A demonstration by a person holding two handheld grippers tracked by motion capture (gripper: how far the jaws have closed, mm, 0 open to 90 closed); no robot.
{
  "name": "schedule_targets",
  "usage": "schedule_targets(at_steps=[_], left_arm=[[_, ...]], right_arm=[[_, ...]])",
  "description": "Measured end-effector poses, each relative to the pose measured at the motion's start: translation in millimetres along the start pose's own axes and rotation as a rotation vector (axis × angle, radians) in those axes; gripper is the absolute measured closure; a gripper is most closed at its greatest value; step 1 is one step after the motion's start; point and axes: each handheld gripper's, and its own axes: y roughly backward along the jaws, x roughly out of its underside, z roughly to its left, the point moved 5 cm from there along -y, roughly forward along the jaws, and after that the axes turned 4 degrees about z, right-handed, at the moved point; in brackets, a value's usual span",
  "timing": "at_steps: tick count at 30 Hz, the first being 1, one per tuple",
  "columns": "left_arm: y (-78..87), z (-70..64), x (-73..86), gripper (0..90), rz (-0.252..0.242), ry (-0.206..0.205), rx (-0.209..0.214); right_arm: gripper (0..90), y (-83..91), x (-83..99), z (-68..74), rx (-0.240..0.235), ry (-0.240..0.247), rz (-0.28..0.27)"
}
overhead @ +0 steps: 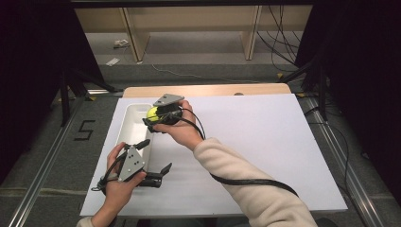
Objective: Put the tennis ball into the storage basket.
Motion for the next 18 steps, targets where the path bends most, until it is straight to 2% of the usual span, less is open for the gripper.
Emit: schedule_targets(at_steps=[18], left_arm=[[-0.5,-0.5,0.4,0.0,0.002,-0.001,0.004]], right_arm=[[26.4,-15.0,-12.2,4.4,-0.008,0.005,0.006]])
